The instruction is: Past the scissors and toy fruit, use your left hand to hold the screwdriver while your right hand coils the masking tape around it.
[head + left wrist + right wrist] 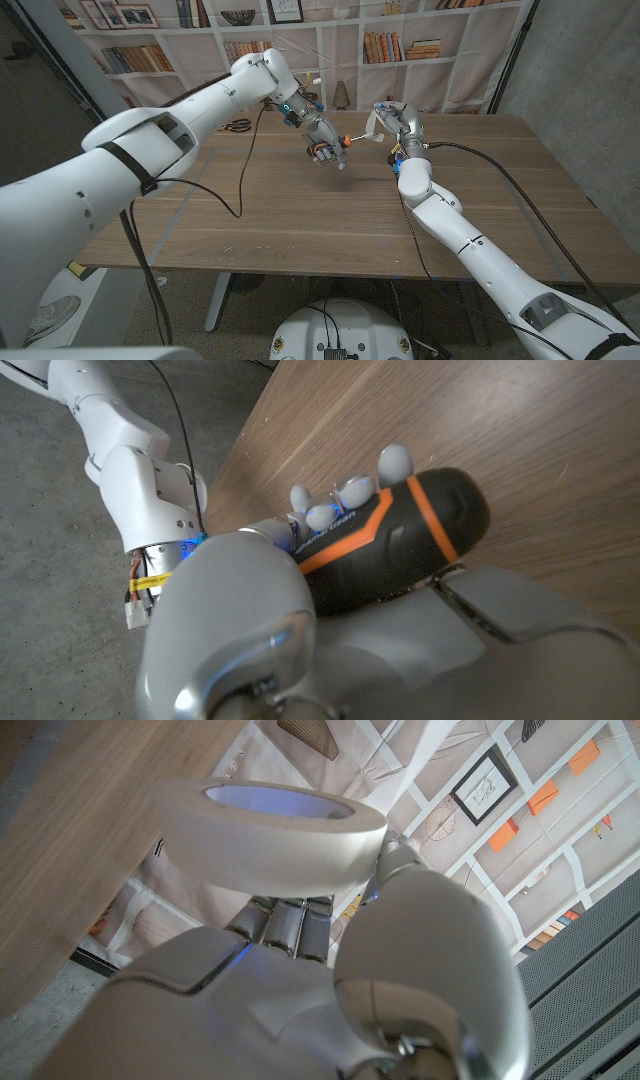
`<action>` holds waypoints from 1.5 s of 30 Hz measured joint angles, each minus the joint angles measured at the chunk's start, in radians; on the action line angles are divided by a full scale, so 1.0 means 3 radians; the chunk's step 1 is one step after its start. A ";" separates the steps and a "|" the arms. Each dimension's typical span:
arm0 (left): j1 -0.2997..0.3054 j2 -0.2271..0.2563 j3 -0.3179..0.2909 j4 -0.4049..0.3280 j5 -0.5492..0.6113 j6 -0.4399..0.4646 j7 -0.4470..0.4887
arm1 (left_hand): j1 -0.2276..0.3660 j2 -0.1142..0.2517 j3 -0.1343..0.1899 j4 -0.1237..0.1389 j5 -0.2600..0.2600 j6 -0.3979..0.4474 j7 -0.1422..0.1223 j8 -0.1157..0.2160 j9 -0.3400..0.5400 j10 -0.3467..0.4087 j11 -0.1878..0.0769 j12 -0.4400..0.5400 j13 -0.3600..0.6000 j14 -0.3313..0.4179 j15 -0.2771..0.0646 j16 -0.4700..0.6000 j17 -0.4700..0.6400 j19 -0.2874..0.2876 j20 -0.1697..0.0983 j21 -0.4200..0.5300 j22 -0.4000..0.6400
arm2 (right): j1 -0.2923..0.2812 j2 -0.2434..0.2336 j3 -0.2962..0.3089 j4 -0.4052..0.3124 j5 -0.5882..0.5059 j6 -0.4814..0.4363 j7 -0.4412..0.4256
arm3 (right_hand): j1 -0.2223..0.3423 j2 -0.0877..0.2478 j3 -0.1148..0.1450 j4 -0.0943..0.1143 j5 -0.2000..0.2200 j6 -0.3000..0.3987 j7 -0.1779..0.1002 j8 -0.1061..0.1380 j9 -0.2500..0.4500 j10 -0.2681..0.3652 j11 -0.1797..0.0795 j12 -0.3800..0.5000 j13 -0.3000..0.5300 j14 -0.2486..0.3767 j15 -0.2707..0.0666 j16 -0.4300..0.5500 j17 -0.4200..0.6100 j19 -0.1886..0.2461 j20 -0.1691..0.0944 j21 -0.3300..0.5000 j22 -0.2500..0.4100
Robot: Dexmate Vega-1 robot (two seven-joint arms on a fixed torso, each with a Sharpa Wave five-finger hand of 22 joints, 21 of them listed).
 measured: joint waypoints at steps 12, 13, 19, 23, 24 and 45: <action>0.0091 0.0087 0.0030 -0.0370 0.0295 0.0411 0.0419 | -0.0004 -0.0004 0.0026 -0.0001 -0.0006 0.0001 0.0000 0.0018 -0.0008 -0.0005 0.0005 0.0015 -0.0020 -0.0013 0.0012 0.0288 -0.0745 0.0000 0.0000 0.0000 -0.0022 | -0.0095 -0.0059 0.0104 -0.0141 0.0075 0.0302 0.0047 | 0.0000 0.0000 0.0000 0.0000 0.0023 0.0000 0.0000 -0.0011 0.0003 0.0000 0.0000 -0.0003 0.0009 0.0000 0.0000 -0.0003 0.0000 0.0000 0.0000 0.0000 0.0000; 0.0110 0.0106 0.0030 -0.0435 0.0318 0.0455 0.0466 | -0.0004 -0.0004 0.0026 -0.0001 -0.0006 0.0001 -0.0001 0.0018 -0.0008 -0.0005 0.0006 0.0015 -0.0020 -0.0013 0.0012 0.0288 -0.0745 0.0000 0.0000 0.0000 -0.0021 | -0.0107 -0.0066 0.0114 -0.0159 0.0075 0.0319 0.0051 | 0.0000 0.0000 0.0000 0.0000 0.0023 0.0000 0.0000 -0.0011 0.0003 0.0000 0.0000 -0.0003 0.0008 0.0000 0.0000 -0.0003 -0.0001 0.0000 0.0000 0.0000 0.0000; 0.0143 0.0131 0.0029 -0.0553 0.0387 0.0603 0.0641 | -0.0004 -0.0004 0.0026 -0.0001 -0.0025 0.0001 -0.0001 0.0019 -0.0006 -0.0005 0.0006 0.0017 -0.0020 -0.0013 0.0012 0.0288 -0.0745 0.0000 0.0000 0.0000 -0.0031 | -0.0161 -0.0093 0.0156 -0.0255 0.0051 0.0397 0.0053 | 0.0000 0.0000 0.0000 0.0000 0.0023 0.0000 0.0000 -0.0012 0.0003 0.0000 0.0000 -0.0003 0.0006 0.0000 0.0000 -0.0003 -0.0001 0.0000 0.0000 0.0000 0.0000; 0.0160 0.0147 0.0029 -0.0622 0.0428 0.0680 0.0745 | -0.0004 -0.0003 0.0026 -0.0001 -0.0025 0.0001 -0.0001 0.0019 -0.0005 -0.0005 0.0006 0.0019 -0.0020 -0.0013 0.0012 0.0288 -0.0745 0.0000 0.0000 -0.0001 -0.0031 | -0.0205 -0.0112 0.0186 -0.0337 0.0024 0.0436 0.0057 | 0.0000 0.0000 -0.0001 -0.0001 0.0023 0.0000 0.0000 -0.0013 0.0002 0.0000 0.0000 -0.0009 0.0012 0.0000 0.0000 -0.0003 -0.0002 0.0000 0.0000 0.0000 0.0000; 0.0168 0.0153 0.0028 -0.0647 0.0449 0.0714 0.0795 | -0.0004 -0.0003 0.0026 -0.0001 -0.0025 0.0001 -0.0001 0.0019 -0.0005 -0.0006 0.0007 0.0019 -0.0020 -0.0013 0.0013 0.0288 -0.0745 0.0000 0.0000 0.0000 -0.0031 | -0.0212 -0.0116 0.0192 -0.0353 0.0021 0.0439 0.0057 | 0.0000 0.0000 -0.0001 -0.0001 0.0023 0.0000 0.0000 -0.0013 0.0002 0.0000 0.0000 -0.0009 0.0014 0.0000 0.0000 -0.0003 -0.0002 0.0000 0.0000 0.0000 0.0000; 0.0455 0.0260 -0.0084 -0.1114 0.0603 0.1069 0.1732 | -0.0004 -0.0004 0.0041 -0.0014 -0.0052 -0.0007 0.0007 0.0042 -0.0016 -0.0016 0.0018 0.0020 -0.0020 -0.0031 0.0030 0.0288 -0.0744 -0.0006 -0.0006 -0.0001 -0.0046 | -0.0525 -0.0239 0.0318 -0.0954 -0.0333 0.0274 0.0038 | 0.0000 0.0000 -0.0005 -0.0005 0.0035 0.0000 0.0000 -0.0026 0.0018 0.0000 0.0000 -0.0013 0.0016 0.0000 0.0000 -0.0004 0.0008 0.0000 0.0000 0.0000 0.0000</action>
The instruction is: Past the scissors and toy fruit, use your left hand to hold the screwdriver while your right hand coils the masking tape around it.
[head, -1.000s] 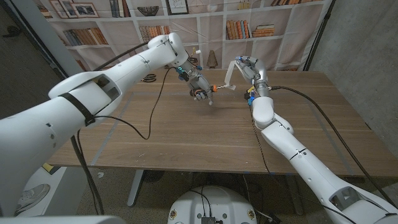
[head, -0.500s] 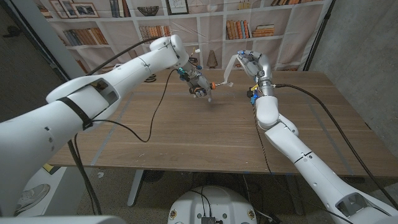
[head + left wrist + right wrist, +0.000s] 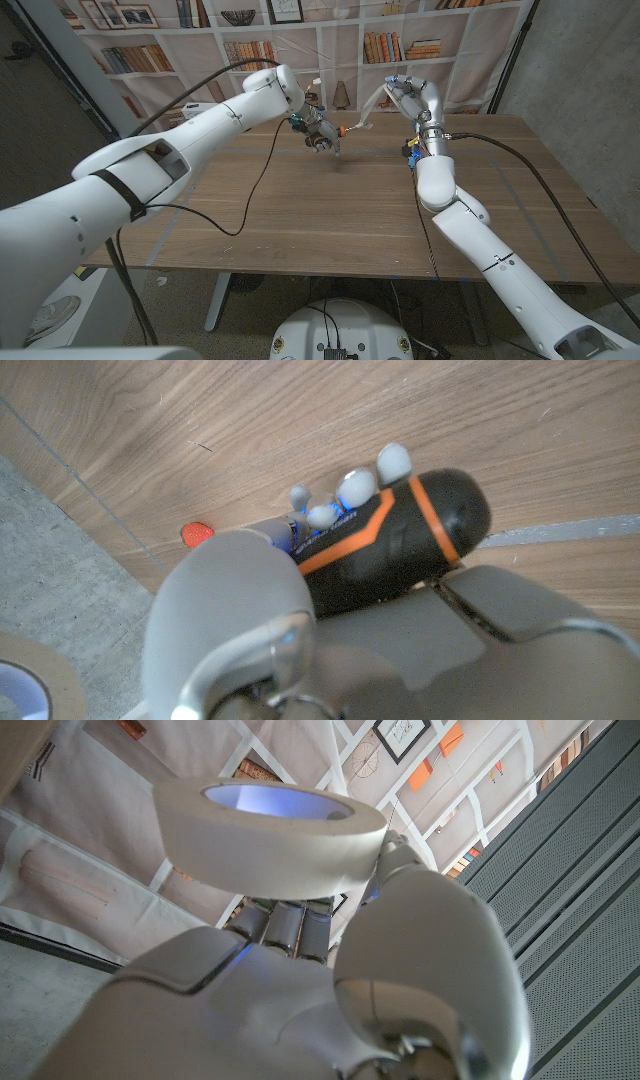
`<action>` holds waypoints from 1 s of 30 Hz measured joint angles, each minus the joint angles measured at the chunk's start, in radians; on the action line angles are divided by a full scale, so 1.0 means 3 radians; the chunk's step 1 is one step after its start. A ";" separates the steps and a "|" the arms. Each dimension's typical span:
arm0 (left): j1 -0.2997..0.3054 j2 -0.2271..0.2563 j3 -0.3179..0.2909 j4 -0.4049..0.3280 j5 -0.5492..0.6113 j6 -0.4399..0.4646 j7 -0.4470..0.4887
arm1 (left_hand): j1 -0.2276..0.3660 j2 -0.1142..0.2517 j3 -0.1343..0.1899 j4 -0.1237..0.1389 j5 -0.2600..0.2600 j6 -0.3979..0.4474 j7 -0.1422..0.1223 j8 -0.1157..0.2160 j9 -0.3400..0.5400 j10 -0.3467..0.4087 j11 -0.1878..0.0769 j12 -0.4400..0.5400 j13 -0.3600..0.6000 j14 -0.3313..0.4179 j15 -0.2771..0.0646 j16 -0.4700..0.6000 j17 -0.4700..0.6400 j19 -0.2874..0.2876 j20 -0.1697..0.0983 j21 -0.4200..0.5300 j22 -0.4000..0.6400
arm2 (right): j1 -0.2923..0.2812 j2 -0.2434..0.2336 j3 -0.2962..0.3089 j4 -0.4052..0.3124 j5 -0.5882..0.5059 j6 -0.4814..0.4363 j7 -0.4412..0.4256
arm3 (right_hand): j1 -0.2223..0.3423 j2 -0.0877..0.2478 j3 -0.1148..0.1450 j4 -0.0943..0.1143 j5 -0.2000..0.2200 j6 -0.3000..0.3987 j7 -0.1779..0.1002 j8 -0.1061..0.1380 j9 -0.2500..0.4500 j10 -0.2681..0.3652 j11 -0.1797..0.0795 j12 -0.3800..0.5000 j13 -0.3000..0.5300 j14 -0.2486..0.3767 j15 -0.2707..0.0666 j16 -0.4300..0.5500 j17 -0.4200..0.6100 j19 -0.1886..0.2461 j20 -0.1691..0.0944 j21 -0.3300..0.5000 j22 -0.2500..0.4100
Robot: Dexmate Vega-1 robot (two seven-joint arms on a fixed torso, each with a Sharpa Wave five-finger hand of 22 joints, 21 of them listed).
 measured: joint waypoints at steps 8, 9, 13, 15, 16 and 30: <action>0.0112 -0.0009 -0.0116 -0.0006 -0.0097 0.0008 0.0313 | -0.0005 -0.0005 0.0009 0.0009 0.0000 0.0000 0.0000 0.0001 0.0008 0.0000 0.0001 0.0000 0.0000 -0.0004 0.0004 0.0000 0.0001 0.0000 0.0000 0.0000 -0.0006 | -0.0119 -0.0026 0.0011 -0.0213 -0.0195 -0.0140 0.0004 | 0.0000 0.0000 0.0000 0.0000 0.0000 0.0017 0.0017 -0.0005 -0.0001 0.0000 0.0000 0.0000 -0.0012 0.0000 0.0000 0.0000 -0.0001 0.0000 0.0000 0.0000 0.0000; 0.0112 -0.0009 -0.0116 -0.0006 -0.0112 0.0007 0.0351 | -0.0006 -0.0006 0.0009 0.0009 0.0000 0.0000 0.0000 0.0001 0.0007 0.0000 0.0001 0.0000 0.0000 -0.0003 0.0004 0.0000 0.0001 0.0000 0.0000 0.0000 -0.0006 | -0.0139 -0.0027 0.0018 -0.0238 -0.0195 -0.0140 0.0004 | 0.0000 0.0000 0.0000 0.0000 0.0000 0.0017 0.0017 0.0001 -0.0002 0.0000 0.0000 0.0000 -0.0013 0.0000 0.0000 0.0000 -0.0001 0.0000 0.0000 0.0000 0.0000; 0.0148 -0.0033 -0.0164 0.0039 -0.0151 -0.0002 0.0448 | -0.0014 -0.0014 0.0032 0.0005 0.0000 0.0000 0.0000 0.0023 0.0007 0.0001 0.0002 0.0000 0.0000 -0.0003 0.0004 0.0000 0.0027 0.0000 0.0000 0.0000 -0.0011 | -0.0210 -0.0031 0.0044 -0.0329 -0.0301 -0.0239 0.0012 | 0.0000 0.0000 0.0000 0.0000 -0.0001 0.0017 0.0017 0.0005 -0.0003 0.0000 0.0000 0.0000 -0.0007 0.0000 0.0000 0.0000 0.0001 0.0000 0.0000 0.0000 0.0000; 0.0148 -0.0041 -0.0170 0.0057 -0.0172 -0.0018 0.0480 | -0.0027 -0.0027 0.0033 0.0006 0.0000 0.0000 0.0000 0.0023 0.0008 0.0004 0.0006 0.0000 0.0000 -0.0003 0.0004 0.0000 0.0027 0.0000 0.0000 0.0000 -0.0012 | -0.0249 -0.0035 0.0060 -0.0375 -0.0324 -0.0264 0.0015 | 0.0000 0.0000 0.0000 0.0000 -0.0001 0.0017 0.0017 0.0006 -0.0003 0.0000 0.0000 -0.0003 -0.0003 0.0000 0.0000 0.0000 -0.0001 0.0000 0.0000 0.0000 0.0000; 0.0148 -0.0051 -0.0178 0.0080 -0.0189 -0.0032 0.0494 | -0.0027 -0.0027 0.0033 0.0005 0.0000 0.0001 -0.0001 0.0023 0.0008 0.0004 0.0006 0.0000 0.0000 -0.0003 0.0004 0.0000 0.0027 0.0000 0.0000 0.0000 -0.0013 | -0.0283 -0.0039 0.0076 -0.0408 -0.0345 -0.0294 0.0020 | 0.0000 0.0000 -0.0009 -0.0009 -0.0001 0.0017 0.0017 0.0006 -0.0003 0.0000 0.0000 -0.0004 -0.0002 0.0000 0.0000 0.0000 -0.0001 0.0000 0.0000 0.0000 0.0000; 0.0180 -0.0129 -0.0377 0.0279 -0.0467 -0.0263 0.0666 | -0.0035 -0.0035 0.0032 0.0005 -0.0022 0.0001 -0.0001 0.0036 0.0004 0.0013 0.0009 0.0000 0.0000 -0.0002 0.0002 0.0018 0.0029 0.0000 0.0000 0.0013 -0.0010 | -0.0595 -0.0065 0.0214 -0.0662 -0.0337 -0.0577 0.0178 | 0.0000 0.0000 -0.0013 -0.0013 0.0013 0.0017 0.0017 0.0007 0.0000 0.0000 0.0000 -0.0013 0.0004 0.0000 0.0000 -0.0008 -0.0008 0.0000 0.0000 0.0000 0.0000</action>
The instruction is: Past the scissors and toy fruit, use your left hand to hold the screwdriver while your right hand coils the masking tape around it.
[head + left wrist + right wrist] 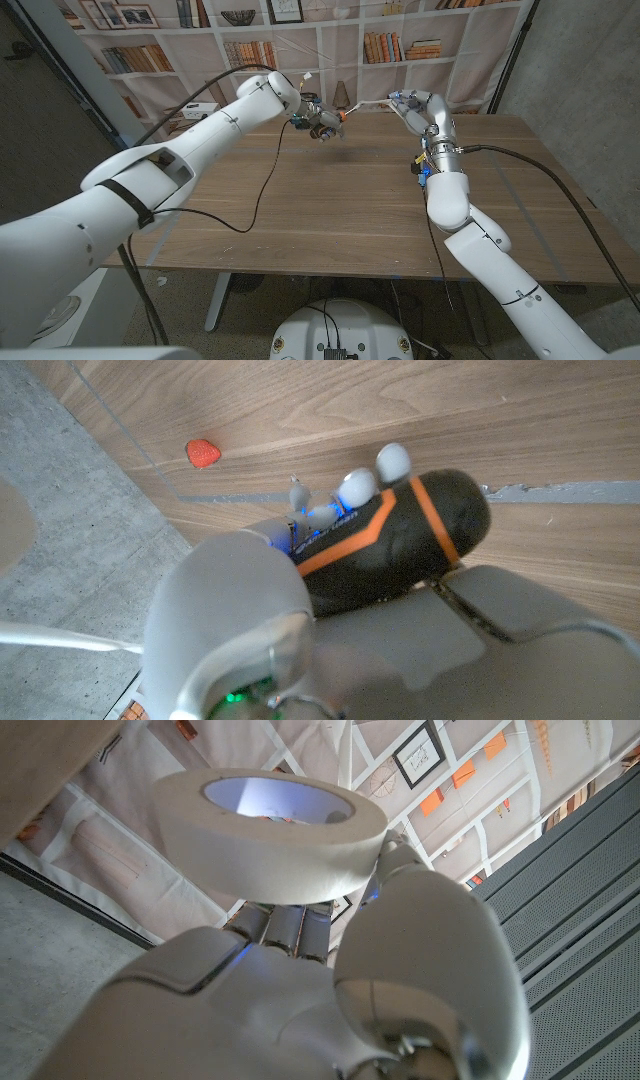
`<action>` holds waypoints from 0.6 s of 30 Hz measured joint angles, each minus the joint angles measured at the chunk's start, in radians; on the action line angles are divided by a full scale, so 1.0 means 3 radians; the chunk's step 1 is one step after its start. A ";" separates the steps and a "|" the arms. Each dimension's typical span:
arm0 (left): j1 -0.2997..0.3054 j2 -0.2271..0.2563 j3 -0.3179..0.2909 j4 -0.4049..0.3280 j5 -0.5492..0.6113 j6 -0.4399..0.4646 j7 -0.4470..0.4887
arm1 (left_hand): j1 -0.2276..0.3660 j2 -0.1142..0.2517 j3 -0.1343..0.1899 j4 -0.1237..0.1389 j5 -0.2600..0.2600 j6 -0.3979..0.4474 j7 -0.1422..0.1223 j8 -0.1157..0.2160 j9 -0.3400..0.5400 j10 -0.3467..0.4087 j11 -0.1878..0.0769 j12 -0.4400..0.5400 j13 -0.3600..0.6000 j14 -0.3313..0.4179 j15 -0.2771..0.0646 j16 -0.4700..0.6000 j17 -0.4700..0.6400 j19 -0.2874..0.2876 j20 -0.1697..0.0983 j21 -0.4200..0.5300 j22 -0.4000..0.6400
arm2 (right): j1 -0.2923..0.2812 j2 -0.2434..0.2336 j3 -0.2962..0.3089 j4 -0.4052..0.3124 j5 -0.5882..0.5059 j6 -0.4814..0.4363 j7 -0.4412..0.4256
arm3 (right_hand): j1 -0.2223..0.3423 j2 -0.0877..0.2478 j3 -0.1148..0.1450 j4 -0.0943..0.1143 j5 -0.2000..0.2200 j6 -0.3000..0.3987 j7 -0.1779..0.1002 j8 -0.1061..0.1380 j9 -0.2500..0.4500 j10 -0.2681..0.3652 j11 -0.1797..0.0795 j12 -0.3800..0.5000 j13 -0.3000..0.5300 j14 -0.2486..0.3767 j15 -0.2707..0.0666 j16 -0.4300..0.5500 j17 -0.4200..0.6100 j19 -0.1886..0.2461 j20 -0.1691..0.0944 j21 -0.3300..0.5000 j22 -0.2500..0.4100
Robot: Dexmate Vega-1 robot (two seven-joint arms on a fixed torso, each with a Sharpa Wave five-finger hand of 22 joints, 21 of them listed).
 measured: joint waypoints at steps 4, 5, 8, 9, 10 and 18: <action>0.0009 -0.0022 -0.0067 0.0056 -0.0112 -0.0061 0.0003 | 0.0000 0.0000 0.0004 -0.0005 0.0000 0.0000 0.0000 0.0004 -0.0004 0.0000 0.0001 0.0000 0.0000 0.0004 -0.0004 0.0001 0.0000 0.0000 0.0000 0.0000 0.0002 | -0.0056 -0.0010 0.0021 -0.0023 0.0037 -0.0039 0.0049 | 0.0000 0.0000 0.0000 0.0000 0.0000 0.0000 0.0000 0.0000 0.0000 0.0000 0.0000 -0.0003 0.0012 0.0000 0.0000 0.0012 -0.0001 0.0000 0.0000 0.0000 0.0000; 0.0009 -0.0022 -0.0067 0.0056 -0.0122 -0.0066 0.0000 | 0.0000 0.0000 0.0010 -0.0011 0.0000 0.0000 0.0000 0.0007 -0.0006 0.0000 0.0001 0.0000 0.0000 0.0004 -0.0004 0.0001 0.0000 0.0000 0.0000 0.0000 0.0000 | -0.0060 -0.0011 0.0022 -0.0024 0.0044 -0.0044 0.0057 | 0.0000 0.0000 0.0000 0.0000 0.0000 0.0000 0.0000 0.0000 0.0000 0.0000 0.0000 -0.0003 0.0012 0.0000 0.0000 0.0013 -0.0001 0.0000 0.0000 0.0000 0.0000; 0.0009 -0.0035 -0.0088 0.0097 -0.0197 -0.0104 -0.0042 | -0.0001 -0.0001 0.0013 -0.0014 -0.0001 0.0001 -0.0001 0.0012 -0.0008 0.0002 -0.0001 0.0000 0.0000 0.0004 -0.0004 0.0001 0.0000 0.0000 0.0000 0.0000 -0.0005 | -0.0092 -0.0020 0.0033 -0.0026 0.0079 -0.0061 0.0092 | 0.0000 0.0000 0.0000 0.0000 0.0000 0.0000 0.0000 -0.0001 0.0000 0.0000 0.0000 -0.0008 0.0005 0.0000 0.0000 0.0013 -0.0002 0.0000 0.0000 0.0000 0.0000; 0.0003 -0.0045 -0.0102 0.0136 -0.0227 -0.0117 -0.0068 | -0.0014 -0.0013 0.0013 -0.0014 -0.0002 0.0005 -0.0005 0.0012 -0.0008 0.0007 -0.0005 0.0000 0.0000 0.0004 -0.0004 0.0001 0.0000 0.0000 0.0000 0.0000 -0.0005 | -0.0095 -0.0021 0.0034 -0.0026 0.0084 -0.0063 0.0096 | 0.0000 0.0000 0.0000 0.0000 0.0000 0.0000 0.0000 -0.0001 0.0000 0.0000 0.0000 -0.0009 0.0004 0.0000 0.0000 0.0013 -0.0002 0.0000 0.0000 0.0000 0.0000; -0.0010 -0.0053 -0.0112 0.0166 -0.0267 -0.0134 -0.0105 | -0.0014 -0.0013 0.0013 -0.0014 -0.0002 0.0006 -0.0005 0.0012 -0.0008 0.0012 -0.0009 0.0000 0.0000 0.0004 -0.0004 0.0001 0.0000 0.0000 0.0000 0.0000 -0.0003 | -0.0104 -0.0024 0.0036 -0.0026 0.0098 -0.0067 0.0096 | 0.0000 0.0000 0.0000 0.0000 0.0000 0.0000 0.0000 -0.0001 0.0000 0.0000 0.0000 -0.0009 0.0005 0.0000 0.0000 0.0013 -0.0002 0.0000 0.0000 0.0000 0.0000; -0.0067 -0.0074 -0.0143 0.0269 -0.0430 -0.0187 -0.0303 | -0.0066 0.0040 0.0017 -0.0011 -0.0003 -0.0007 0.0008 0.0024 -0.0013 0.0012 -0.0009 0.0000 0.0000 0.0004 -0.0004 0.0001 0.0000 0.0002 0.0002 0.0000 0.0005 | -0.0124 -0.0041 0.0037 0.0030 0.0137 -0.0082 0.0145 | 0.0000 0.0000 0.0000 0.0000 -0.0001 0.0000 0.0000 -0.0006 -0.0001 0.0000 0.0000 -0.0012 0.0011 0.0000 0.0000 0.0012 0.0000 0.0000 0.0000 -0.0017 0.0000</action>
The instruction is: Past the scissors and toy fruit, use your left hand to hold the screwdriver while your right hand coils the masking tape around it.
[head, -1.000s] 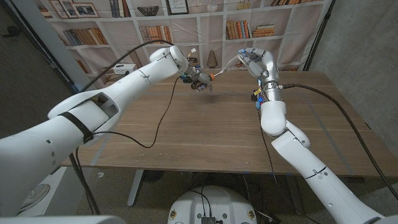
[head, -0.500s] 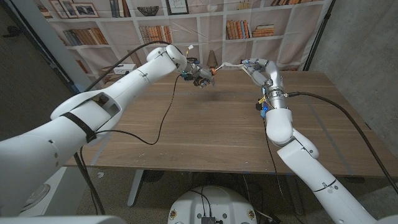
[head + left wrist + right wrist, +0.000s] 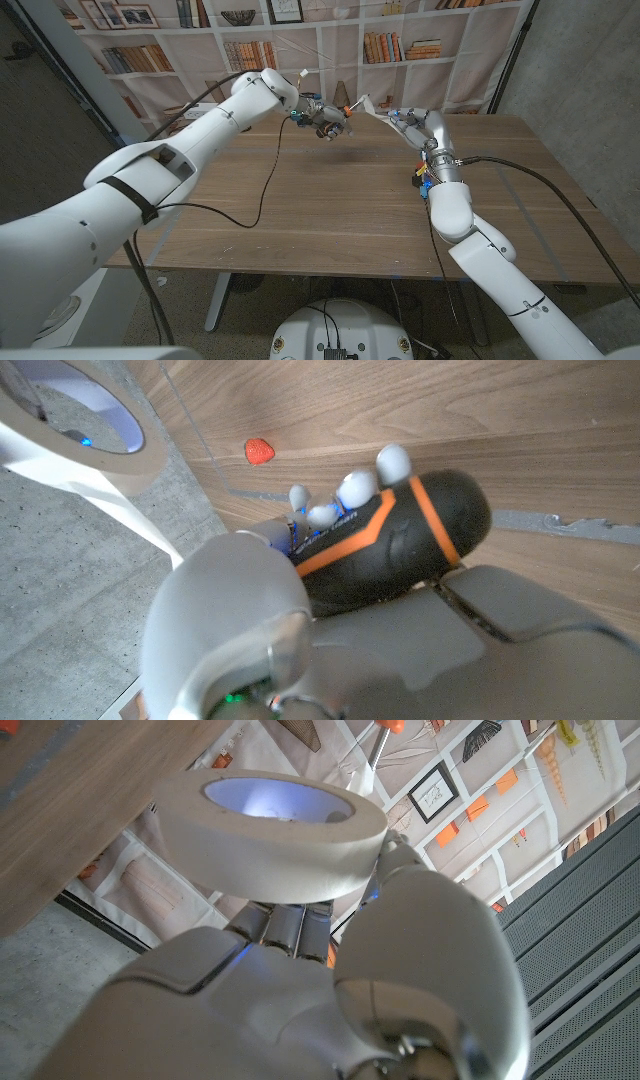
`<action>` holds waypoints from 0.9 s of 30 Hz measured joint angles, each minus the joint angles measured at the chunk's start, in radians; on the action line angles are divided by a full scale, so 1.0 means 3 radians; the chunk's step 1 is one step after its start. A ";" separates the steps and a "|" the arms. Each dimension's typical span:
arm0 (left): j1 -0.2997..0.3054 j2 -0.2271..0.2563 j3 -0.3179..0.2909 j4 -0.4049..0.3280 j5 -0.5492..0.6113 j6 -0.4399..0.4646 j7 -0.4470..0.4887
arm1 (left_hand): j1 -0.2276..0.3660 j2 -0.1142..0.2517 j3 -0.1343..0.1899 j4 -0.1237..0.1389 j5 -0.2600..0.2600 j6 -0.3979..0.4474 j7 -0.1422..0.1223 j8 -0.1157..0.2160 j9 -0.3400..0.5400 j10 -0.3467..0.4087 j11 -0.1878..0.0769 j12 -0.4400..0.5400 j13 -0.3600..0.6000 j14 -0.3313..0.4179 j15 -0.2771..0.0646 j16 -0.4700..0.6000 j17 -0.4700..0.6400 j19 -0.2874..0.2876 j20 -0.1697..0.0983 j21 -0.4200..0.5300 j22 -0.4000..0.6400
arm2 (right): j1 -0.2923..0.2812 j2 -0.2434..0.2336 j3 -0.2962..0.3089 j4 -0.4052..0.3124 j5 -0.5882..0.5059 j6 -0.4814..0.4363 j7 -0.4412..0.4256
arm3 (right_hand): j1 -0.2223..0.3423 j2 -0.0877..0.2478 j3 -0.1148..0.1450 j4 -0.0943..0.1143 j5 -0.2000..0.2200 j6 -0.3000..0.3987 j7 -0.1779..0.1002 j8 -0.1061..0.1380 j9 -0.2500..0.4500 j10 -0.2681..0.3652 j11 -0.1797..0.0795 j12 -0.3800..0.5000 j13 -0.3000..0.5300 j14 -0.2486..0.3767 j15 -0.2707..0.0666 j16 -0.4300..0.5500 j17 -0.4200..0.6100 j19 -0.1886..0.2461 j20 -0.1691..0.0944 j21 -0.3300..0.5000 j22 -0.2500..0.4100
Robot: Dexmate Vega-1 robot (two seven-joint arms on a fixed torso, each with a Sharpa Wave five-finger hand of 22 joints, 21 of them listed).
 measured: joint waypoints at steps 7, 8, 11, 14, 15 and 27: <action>-0.0017 0.0009 -0.0032 0.0013 -0.0125 -0.0001 -0.0134 | 0.0000 0.0000 0.0012 -0.0011 0.0000 0.0000 0.0000 0.0000 -0.0014 0.0000 0.0001 0.0000 0.0000 0.0000 0.0000 0.0000 0.0000 0.0010 0.0010 0.0000 0.0000 | 0.0029 -0.0024 -0.0053 0.0078 -0.0011 -0.0090 0.0022 | 0.0000 0.0000 -0.0013 -0.0013 0.0000 0.0000 0.0000 0.0000 -0.0002 0.0000 0.0000 0.0000 0.0004 0.0000 0.0000 -0.0001 0.0000 0.0000 0.0000 0.0000 0.0000; -0.0021 0.0014 -0.0034 0.0013 -0.0144 0.0000 -0.0161 | 0.0000 0.0000 0.0014 -0.0014 0.0000 0.0000 0.0000 0.0000 -0.0014 0.0000 0.0001 0.0000 0.0000 0.0000 0.0000 0.0000 0.0000 0.0010 0.0010 0.0000 -0.0003 | 0.0044 -0.0027 -0.0068 0.0102 -0.0022 -0.0120 0.0026 | 0.0000 0.0000 -0.0013 -0.0013 0.0000 0.0000 0.0000 -0.0001 -0.0002 0.0000 0.0000 -0.0001 0.0009 0.0000 0.0000 -0.0001 0.0000 0.0000 0.0000 0.0000 0.0000; -0.0027 0.0027 -0.0036 0.0009 -0.0177 0.0011 -0.0214 | 0.0000 0.0000 0.0015 -0.0013 0.0000 0.0000 0.0000 0.0000 -0.0015 0.0003 0.0005 0.0000 0.0000 0.0000 0.0000 0.0000 0.0000 0.0010 0.0010 0.0000 -0.0001 | 0.0080 -0.0033 -0.0105 0.0154 -0.0040 -0.0168 0.0032 | 0.0000 0.0000 -0.0013 -0.0013 -0.0001 0.0000 0.0000 -0.0001 0.0000 0.0000 0.0000 -0.0001 0.0014 0.0000 0.0000 -0.0003 0.0000 0.0000 0.0000 0.0000 0.0000; -0.0041 0.0036 -0.0036 0.0005 -0.0209 0.0021 -0.0278 | 0.0000 0.0000 0.0015 -0.0013 0.0000 0.0000 0.0000 0.0001 -0.0015 0.0004 0.0005 0.0000 0.0000 0.0000 0.0000 0.0000 0.0000 0.0010 0.0010 0.0000 0.0000 | 0.0121 -0.0039 -0.0142 0.0209 -0.0069 -0.0212 0.0032 | 0.0000 0.0000 -0.0013 -0.0013 0.0013 0.0000 0.0000 -0.0007 0.0008 0.0000 0.0000 -0.0003 0.0017 0.0000 0.0000 -0.0003 0.0000 0.0000 0.0000 0.0000 0.0000; -0.0045 0.0037 -0.0036 0.0005 -0.0215 0.0023 -0.0296 | 0.0000 0.0000 0.0015 -0.0013 0.0000 0.0000 0.0000 0.0007 -0.0015 0.0004 0.0004 0.0000 0.0000 0.0000 0.0000 0.0000 0.0000 0.0010 0.0010 0.0000 0.0000 | 0.0134 -0.0041 -0.0153 0.0228 -0.0073 -0.0220 0.0032 | 0.0000 0.0000 -0.0013 -0.0013 0.0013 0.0000 0.0000 -0.0007 0.0008 0.0000 0.0000 -0.0003 0.0017 0.0000 0.0000 -0.0003 0.0000 0.0000 0.0000 0.0000 0.0000; -0.0155 0.0001 0.0033 0.0181 -0.0334 -0.0040 -0.0731 | 0.0001 0.0001 0.0017 -0.0011 -0.0026 -0.0001 0.0001 0.0014 -0.0014 0.0005 0.0005 0.0000 0.0000 0.0000 0.0000 0.0000 0.0000 0.0010 0.0010 0.0000 0.0000 | 0.0386 -0.0028 -0.0309 0.0548 -0.0129 -0.0312 0.0009 | 0.0000 0.0000 -0.0014 -0.0014 0.0013 0.0000 0.0000 0.0004 0.0004 0.0000 0.0000 -0.0003 0.0016 0.0000 0.0000 -0.0004 0.0000 0.0000 0.0000 -0.0012 0.0000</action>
